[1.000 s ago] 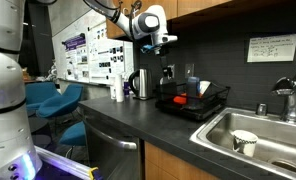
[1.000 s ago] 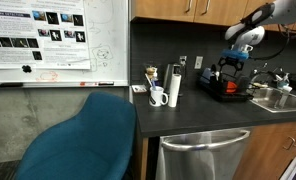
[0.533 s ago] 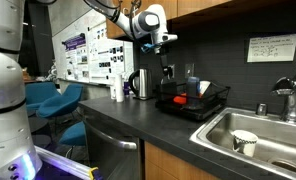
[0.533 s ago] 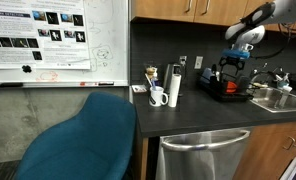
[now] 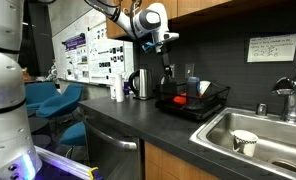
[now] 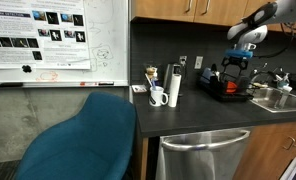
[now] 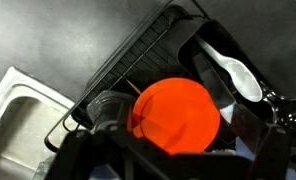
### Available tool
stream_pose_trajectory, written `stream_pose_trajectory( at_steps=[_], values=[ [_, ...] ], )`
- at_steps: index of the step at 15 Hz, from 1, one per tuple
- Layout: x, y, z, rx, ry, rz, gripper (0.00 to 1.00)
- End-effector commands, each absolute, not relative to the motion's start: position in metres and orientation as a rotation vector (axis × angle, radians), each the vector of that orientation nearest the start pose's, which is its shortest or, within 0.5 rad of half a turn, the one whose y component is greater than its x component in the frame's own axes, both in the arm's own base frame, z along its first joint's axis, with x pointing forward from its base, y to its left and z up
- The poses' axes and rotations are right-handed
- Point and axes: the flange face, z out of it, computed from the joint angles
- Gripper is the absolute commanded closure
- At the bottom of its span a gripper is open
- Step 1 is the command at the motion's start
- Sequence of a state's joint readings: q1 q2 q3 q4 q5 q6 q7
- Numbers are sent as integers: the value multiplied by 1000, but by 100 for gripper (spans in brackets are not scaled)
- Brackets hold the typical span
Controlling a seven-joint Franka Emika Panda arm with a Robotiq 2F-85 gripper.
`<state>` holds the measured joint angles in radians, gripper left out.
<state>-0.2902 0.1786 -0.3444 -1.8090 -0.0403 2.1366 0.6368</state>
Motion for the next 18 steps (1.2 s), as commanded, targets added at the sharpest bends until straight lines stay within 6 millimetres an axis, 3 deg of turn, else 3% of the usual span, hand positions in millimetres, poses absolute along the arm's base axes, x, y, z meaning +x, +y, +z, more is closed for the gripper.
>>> stream_pose_trajectory(
  at_steps=[1, 6, 10, 13, 18],
  values=[
    [492, -373, 462, -2631, 1911, -205, 0],
    [482, -381, 461, -2599, 1923, -167, 0],
    [480, -381, 461, -2596, 1820, -164, 0],
    [481, -381, 463, -2588, 1666, -164, 0],
    [482, -379, 463, -2714, 1354, -216, 0]
  ],
)
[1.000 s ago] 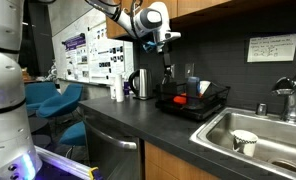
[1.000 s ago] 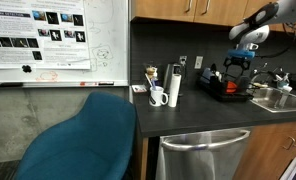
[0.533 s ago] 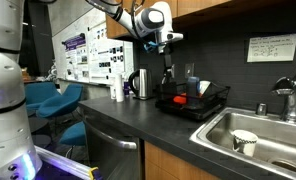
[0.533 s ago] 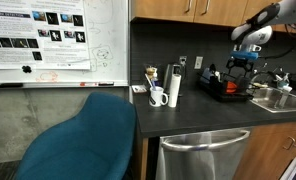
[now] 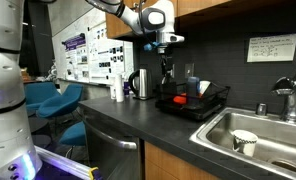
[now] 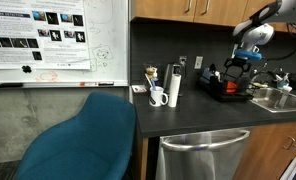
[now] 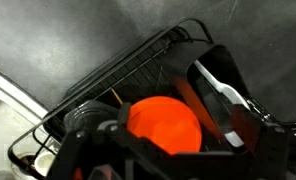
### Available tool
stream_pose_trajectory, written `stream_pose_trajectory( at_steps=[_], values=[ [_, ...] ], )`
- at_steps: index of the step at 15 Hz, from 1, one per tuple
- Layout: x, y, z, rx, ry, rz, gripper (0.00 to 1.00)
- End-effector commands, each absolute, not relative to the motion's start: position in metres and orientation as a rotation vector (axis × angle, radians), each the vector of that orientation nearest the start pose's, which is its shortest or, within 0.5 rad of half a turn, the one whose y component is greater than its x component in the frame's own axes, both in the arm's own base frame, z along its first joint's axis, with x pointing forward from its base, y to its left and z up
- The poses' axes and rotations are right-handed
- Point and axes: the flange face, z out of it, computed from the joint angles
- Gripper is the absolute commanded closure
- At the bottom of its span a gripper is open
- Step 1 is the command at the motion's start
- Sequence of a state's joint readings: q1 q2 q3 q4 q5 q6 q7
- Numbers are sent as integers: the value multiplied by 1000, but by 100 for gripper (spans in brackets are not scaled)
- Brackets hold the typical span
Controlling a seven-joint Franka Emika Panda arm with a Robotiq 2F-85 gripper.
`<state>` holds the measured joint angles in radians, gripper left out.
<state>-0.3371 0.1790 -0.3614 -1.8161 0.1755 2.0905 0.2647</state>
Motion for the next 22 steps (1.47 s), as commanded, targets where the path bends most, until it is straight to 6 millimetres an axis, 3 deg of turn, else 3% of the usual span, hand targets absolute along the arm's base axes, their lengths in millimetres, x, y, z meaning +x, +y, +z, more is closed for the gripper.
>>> stream_pose_trajectory(
  at_steps=[1, 8, 22],
  values=[
    [482, -379, 464, -2734, 1307, -227, 0],
    [491, -362, 469, -2835, 1062, -323, 0],
    [512, -353, 455, -2842, 963, -466, 0]
  ],
)
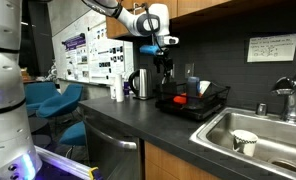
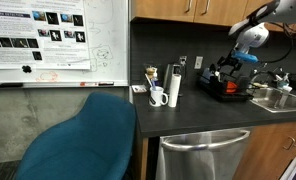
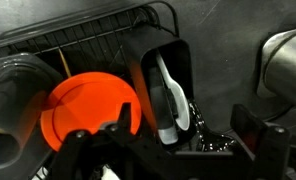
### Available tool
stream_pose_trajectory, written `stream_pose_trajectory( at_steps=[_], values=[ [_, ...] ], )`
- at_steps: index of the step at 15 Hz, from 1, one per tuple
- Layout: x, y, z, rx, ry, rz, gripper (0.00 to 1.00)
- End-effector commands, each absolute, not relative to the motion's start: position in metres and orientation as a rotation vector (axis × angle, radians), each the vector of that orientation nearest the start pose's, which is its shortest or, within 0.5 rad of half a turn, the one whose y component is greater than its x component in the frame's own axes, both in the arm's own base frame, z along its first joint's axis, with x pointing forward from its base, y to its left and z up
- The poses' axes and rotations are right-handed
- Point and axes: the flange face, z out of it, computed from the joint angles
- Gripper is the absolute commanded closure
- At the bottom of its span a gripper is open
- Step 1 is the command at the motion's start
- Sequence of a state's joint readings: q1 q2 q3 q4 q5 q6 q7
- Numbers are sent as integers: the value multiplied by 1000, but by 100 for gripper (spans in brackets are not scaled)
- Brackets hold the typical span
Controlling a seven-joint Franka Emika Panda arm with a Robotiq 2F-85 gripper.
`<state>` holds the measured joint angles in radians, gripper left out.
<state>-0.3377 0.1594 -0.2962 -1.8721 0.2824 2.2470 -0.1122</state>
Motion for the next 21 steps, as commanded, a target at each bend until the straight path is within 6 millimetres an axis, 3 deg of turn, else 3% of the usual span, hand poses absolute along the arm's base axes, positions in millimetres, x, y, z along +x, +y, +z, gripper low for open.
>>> stream_pose_trajectory(
  at_steps=[1, 15, 16, 21],
  values=[
    [514, -354, 455, -2845, 965, -476, 0],
    [532, -363, 443, -2843, 1003, -517, 0],
    [533, -363, 444, -2836, 1006, -518, 13],
    [537, -371, 451, -2814, 1036, -545, 37]
  ],
)
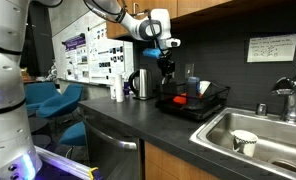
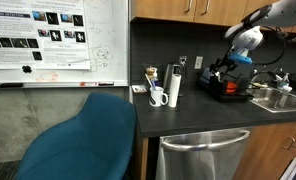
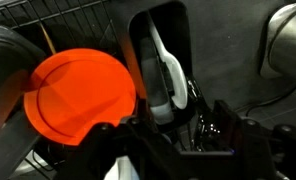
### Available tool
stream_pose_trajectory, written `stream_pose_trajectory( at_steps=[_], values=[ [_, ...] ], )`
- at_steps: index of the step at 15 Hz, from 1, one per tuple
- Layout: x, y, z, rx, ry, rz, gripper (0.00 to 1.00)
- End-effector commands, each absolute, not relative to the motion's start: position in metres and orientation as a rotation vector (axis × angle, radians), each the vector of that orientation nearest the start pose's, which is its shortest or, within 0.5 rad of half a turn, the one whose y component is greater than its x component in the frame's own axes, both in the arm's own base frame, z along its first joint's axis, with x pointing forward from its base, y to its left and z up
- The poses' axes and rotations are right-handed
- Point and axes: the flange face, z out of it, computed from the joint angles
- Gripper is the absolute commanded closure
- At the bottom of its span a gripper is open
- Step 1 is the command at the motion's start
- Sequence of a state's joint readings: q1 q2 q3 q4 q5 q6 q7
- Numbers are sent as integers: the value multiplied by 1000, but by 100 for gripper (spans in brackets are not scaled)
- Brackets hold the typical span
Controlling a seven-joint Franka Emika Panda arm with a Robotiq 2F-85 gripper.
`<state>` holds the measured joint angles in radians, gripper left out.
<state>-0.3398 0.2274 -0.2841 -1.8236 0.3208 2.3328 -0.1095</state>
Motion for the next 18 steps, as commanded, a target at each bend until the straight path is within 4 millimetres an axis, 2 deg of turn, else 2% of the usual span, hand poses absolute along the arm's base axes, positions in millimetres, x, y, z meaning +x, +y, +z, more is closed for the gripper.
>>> stream_pose_trajectory(
  at_steps=[1, 5, 6, 7, 18],
  values=[
    [537, -373, 451, -2814, 1041, -549, 31],
    [533, -386, 454, -2810, 1073, -558, 7],
    [532, -389, 454, -2809, 1080, -558, 6],
    [530, -392, 454, -2808, 1086, -555, 1],
    [503, -398, 460, -2820, 901, -448, 0]
  ],
)
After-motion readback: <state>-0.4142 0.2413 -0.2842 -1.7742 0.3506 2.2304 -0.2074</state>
